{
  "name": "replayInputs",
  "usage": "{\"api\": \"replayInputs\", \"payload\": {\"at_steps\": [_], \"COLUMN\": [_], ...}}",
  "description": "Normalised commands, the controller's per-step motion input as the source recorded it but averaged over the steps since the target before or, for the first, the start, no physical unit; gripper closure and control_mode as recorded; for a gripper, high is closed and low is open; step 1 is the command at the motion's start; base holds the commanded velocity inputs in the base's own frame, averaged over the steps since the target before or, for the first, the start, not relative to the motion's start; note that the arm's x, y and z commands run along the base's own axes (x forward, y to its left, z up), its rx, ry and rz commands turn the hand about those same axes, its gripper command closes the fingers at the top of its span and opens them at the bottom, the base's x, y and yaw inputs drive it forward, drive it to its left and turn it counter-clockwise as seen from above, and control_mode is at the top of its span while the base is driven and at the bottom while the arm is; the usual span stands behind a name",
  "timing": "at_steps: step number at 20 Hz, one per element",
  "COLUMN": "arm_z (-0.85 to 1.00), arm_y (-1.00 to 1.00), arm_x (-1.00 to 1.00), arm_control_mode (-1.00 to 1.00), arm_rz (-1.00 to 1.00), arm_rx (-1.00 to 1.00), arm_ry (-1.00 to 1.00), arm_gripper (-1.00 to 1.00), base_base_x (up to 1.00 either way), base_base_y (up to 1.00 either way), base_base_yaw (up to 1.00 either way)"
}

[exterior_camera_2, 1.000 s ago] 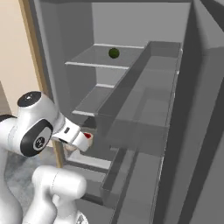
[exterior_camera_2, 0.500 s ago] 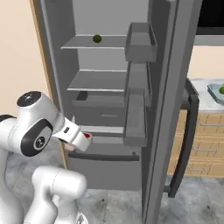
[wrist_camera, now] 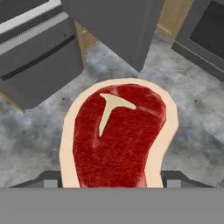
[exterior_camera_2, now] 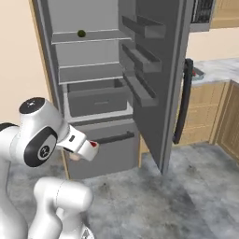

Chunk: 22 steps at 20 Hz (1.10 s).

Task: Place one lime and one steak in each tupperware on the nearby counter, to pack two identical lunches.

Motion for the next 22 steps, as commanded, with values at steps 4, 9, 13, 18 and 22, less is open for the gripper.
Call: {"api": "replayInputs", "payload": {"at_steps": [4, 9, 13, 18, 22], "arm_z": [0.0, 0.0, 0.0, 0.0, 0.0], "arm_y": [0.0, 0.0, 0.0, 0.0, 0.0], "arm_x": [0.0, 0.0, 0.0, 0.0, 0.0], "arm_control_mode": [1.0, 1.0, 1.0, 1.0, 1.0], "arm_rz": [0.0, 0.0, 0.0, 0.0, 0.0], "arm_rx": [0.0, 0.0, 0.0, 0.0, 0.0], "arm_ry": [0.0, 0.0, 0.0, 0.0, 0.0], "arm_gripper": [1.0, 1.0, 1.0, 1.0, 1.0], "base_base_x": [-0.87, 0.21, 0.86, 1.0, 1.0], "base_base_y": [0.45, -0.44, -0.8, -0.7, -0.67], "base_base_yaw": [-0.78, -0.69, -0.48, -0.26, -0.2]}}
